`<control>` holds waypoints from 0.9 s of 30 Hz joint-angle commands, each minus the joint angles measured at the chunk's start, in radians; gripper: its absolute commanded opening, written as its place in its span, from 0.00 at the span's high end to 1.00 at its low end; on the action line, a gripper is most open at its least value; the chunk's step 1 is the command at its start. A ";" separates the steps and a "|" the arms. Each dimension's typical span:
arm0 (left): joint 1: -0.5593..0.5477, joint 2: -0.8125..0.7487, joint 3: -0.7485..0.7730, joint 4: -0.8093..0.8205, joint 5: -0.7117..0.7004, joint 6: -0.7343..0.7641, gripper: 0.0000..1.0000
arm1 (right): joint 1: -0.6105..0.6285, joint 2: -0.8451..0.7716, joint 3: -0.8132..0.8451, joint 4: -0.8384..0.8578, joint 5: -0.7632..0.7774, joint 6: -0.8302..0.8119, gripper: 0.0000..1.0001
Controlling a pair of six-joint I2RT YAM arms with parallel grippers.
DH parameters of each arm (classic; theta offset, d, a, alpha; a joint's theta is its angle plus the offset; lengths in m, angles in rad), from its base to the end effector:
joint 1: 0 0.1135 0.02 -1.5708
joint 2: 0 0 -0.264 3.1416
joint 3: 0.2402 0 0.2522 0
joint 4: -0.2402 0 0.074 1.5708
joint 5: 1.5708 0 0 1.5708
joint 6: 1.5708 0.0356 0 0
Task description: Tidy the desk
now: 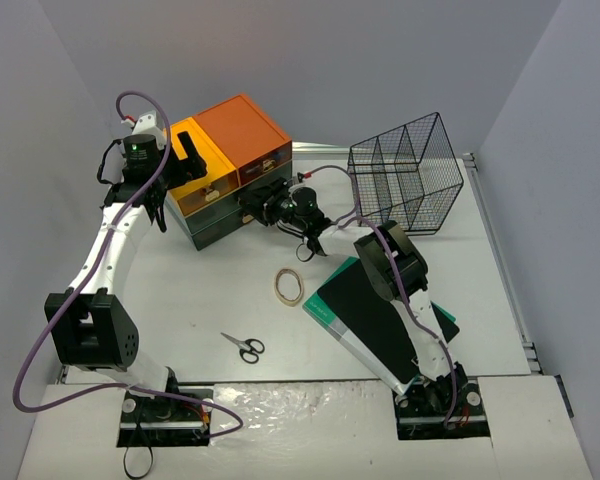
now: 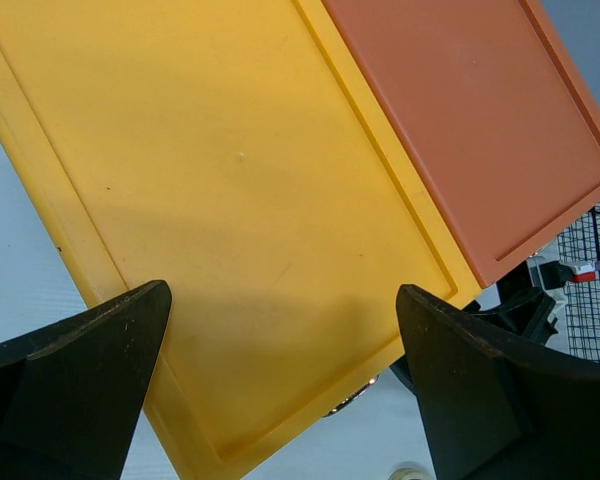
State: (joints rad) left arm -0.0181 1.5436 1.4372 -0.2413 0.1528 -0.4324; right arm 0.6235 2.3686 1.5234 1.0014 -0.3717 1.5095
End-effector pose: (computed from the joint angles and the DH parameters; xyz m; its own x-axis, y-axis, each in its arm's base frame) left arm 0.3653 -0.0120 0.3738 -0.3768 -0.4074 -0.8319 0.0034 0.8975 -0.4411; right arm 0.4165 0.3154 0.1711 -0.8260 0.5515 -0.1169 -0.1772 -0.0572 0.9825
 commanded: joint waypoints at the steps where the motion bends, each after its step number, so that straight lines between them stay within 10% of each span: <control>1: 0.047 0.024 -0.030 -0.228 -0.094 -0.009 0.03 | 0.006 -0.026 0.071 0.008 0.006 -0.064 0.57; 27: 0.047 0.024 -0.021 -0.234 -0.099 -0.006 0.03 | 0.012 -0.088 -0.101 -0.034 0.017 -0.131 1.00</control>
State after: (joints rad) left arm -0.0181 1.5436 1.4379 -0.2424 0.1524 -0.4324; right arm 0.6292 2.3663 1.5216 0.9764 -0.3649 1.4442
